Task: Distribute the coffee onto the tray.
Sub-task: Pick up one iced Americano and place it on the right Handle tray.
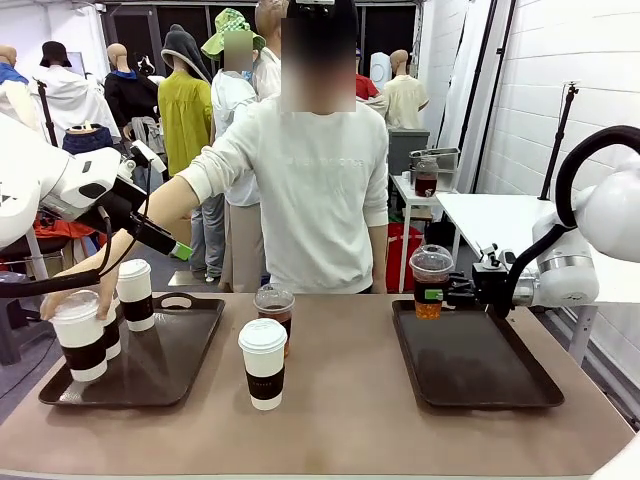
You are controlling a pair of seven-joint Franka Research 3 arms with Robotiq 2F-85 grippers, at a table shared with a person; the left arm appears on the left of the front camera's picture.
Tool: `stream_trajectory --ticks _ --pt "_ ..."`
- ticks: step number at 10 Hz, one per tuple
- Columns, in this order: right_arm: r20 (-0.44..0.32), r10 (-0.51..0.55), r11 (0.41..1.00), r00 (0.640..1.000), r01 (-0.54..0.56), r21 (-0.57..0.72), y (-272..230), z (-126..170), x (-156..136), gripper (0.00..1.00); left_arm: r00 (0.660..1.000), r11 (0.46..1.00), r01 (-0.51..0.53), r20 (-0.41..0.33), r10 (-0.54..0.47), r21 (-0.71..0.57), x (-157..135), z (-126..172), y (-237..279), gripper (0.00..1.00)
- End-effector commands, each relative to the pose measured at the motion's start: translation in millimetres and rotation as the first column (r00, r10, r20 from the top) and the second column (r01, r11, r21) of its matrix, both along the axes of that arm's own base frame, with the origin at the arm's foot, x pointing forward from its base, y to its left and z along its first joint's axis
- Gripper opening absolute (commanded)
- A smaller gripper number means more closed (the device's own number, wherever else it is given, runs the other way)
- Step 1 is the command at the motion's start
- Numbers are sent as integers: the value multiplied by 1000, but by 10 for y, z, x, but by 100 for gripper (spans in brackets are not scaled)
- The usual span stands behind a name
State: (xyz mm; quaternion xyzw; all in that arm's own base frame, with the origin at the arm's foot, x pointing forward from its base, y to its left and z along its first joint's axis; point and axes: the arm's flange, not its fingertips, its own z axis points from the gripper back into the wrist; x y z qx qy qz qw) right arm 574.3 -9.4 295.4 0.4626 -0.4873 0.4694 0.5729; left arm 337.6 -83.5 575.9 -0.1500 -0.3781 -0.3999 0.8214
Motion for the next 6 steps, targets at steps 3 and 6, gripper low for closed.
stream_trajectory --ticks 3,6 --pt "55 -8 998 998 4 68 -82 -207 365 64 1000 1000 4 -3 -4 -10 -3 -7 13 100" --pt "48 -20 996 999 16 87 -101 -322 539 64 1000 1000 4 -3 -4 -10 -3 -7 13 100"
